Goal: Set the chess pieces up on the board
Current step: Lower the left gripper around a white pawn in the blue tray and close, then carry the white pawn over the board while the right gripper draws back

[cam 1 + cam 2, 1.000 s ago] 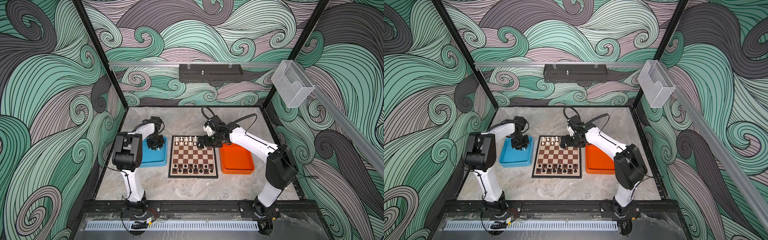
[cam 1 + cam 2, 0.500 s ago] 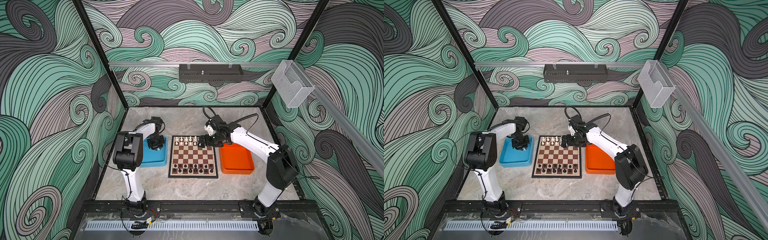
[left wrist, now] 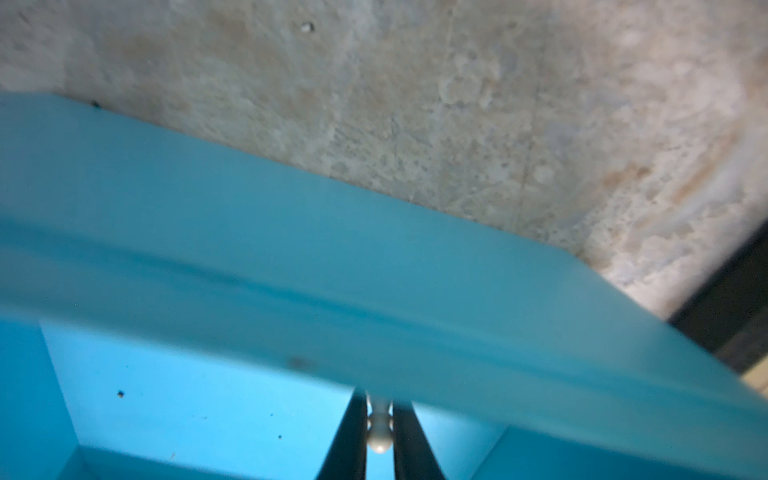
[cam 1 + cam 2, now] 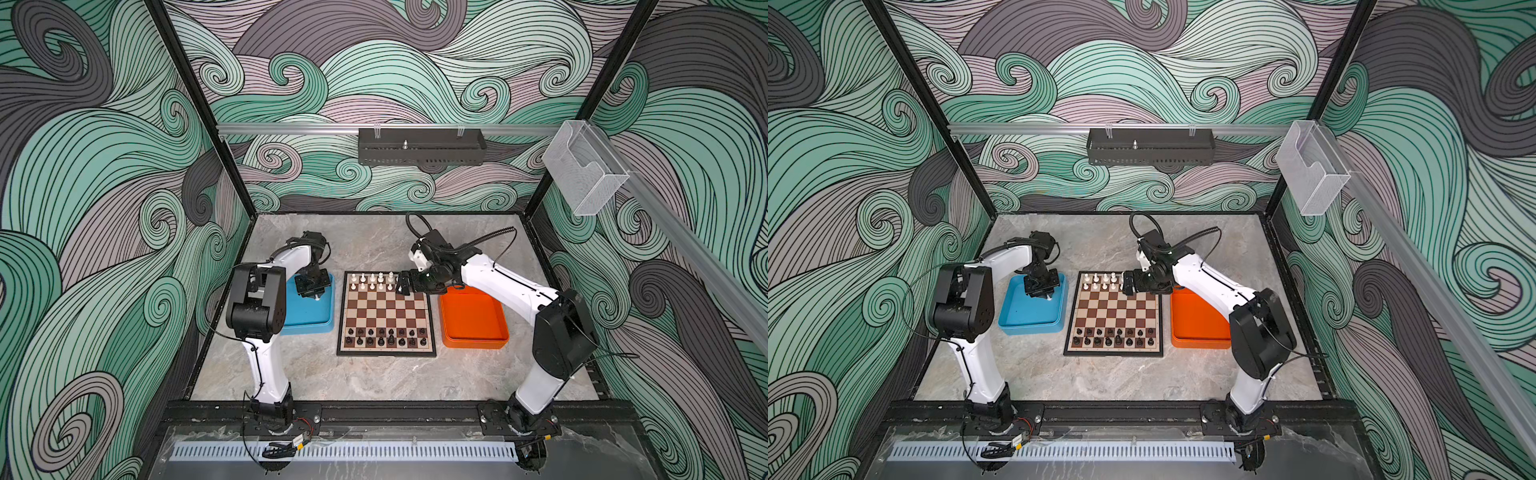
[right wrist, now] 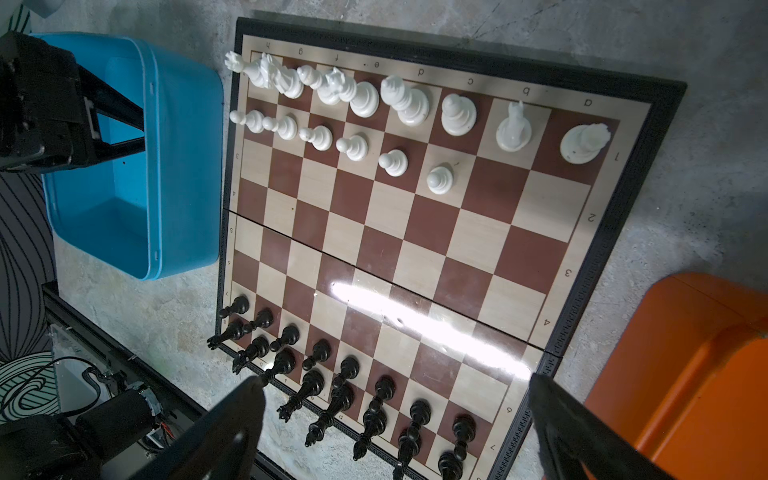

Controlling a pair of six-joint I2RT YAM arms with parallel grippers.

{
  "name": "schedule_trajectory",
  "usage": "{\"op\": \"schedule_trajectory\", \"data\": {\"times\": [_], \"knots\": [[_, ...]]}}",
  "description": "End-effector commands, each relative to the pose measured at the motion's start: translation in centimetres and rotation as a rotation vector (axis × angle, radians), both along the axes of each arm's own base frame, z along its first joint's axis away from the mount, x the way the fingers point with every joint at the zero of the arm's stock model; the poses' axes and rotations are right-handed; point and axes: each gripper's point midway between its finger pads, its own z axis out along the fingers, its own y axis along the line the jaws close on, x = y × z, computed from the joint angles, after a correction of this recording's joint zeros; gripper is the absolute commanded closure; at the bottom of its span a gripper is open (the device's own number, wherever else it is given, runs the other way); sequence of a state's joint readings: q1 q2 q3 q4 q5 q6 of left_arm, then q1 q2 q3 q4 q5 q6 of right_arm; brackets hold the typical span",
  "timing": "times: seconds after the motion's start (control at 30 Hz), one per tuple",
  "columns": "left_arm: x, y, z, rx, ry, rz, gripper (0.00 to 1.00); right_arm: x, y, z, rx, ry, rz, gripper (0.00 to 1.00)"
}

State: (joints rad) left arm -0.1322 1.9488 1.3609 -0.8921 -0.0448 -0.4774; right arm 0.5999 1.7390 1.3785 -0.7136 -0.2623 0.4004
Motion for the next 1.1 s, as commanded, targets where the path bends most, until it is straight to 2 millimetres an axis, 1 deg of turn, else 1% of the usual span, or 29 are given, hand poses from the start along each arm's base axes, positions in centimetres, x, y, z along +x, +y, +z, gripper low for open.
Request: {"op": "schedule_trajectory", "data": {"times": [0.0,0.07,0.17,0.27,0.43,0.6,0.77,0.83,0.9,1.0,1.07], "knots": [[0.9,-0.1,1.0,0.013,-0.032,-0.011,0.87,-0.1,-0.4,0.7,0.005,-0.017,0.000,0.02],[0.9,-0.1,0.9,0.013,-0.030,-0.013,0.91,-0.1,-0.3,0.8,0.008,-0.020,0.002,0.02],[0.8,-0.1,1.0,0.015,-0.028,-0.016,0.94,-0.1,-0.3,0.9,0.009,-0.023,0.002,0.02],[0.5,-0.2,1.5,0.023,-0.032,-0.025,0.94,0.0,-0.4,1.1,0.010,-0.028,0.001,0.02],[-0.5,-0.1,2.7,0.040,-0.022,-0.051,0.94,0.1,-0.6,1.3,0.010,-0.037,-0.004,0.02],[-1.7,-0.2,4.7,0.058,-0.034,-0.090,0.94,0.5,-1.3,1.8,0.014,-0.048,-0.018,0.02],[-2.3,-1.3,7.6,0.062,-0.079,-0.146,0.94,1.2,-2.7,2.3,0.021,-0.056,-0.048,0.02],[-2.3,-2.1,8.6,0.063,-0.095,-0.172,0.93,1.5,-3.4,2.5,0.023,-0.058,-0.064,0.02],[-2.0,-3.5,9.4,0.055,-0.119,-0.208,0.94,1.9,-4.2,2.7,0.027,-0.064,-0.083,0.02],[-1.2,-6.9,10.6,0.027,-0.157,-0.285,0.94,2.3,-5.4,3.2,0.037,-0.070,-0.112,0.01],[-0.6,-9.5,11.1,0.002,-0.175,-0.334,0.93,2.3,-6.4,3.4,0.042,-0.070,-0.134,0.01]]}}
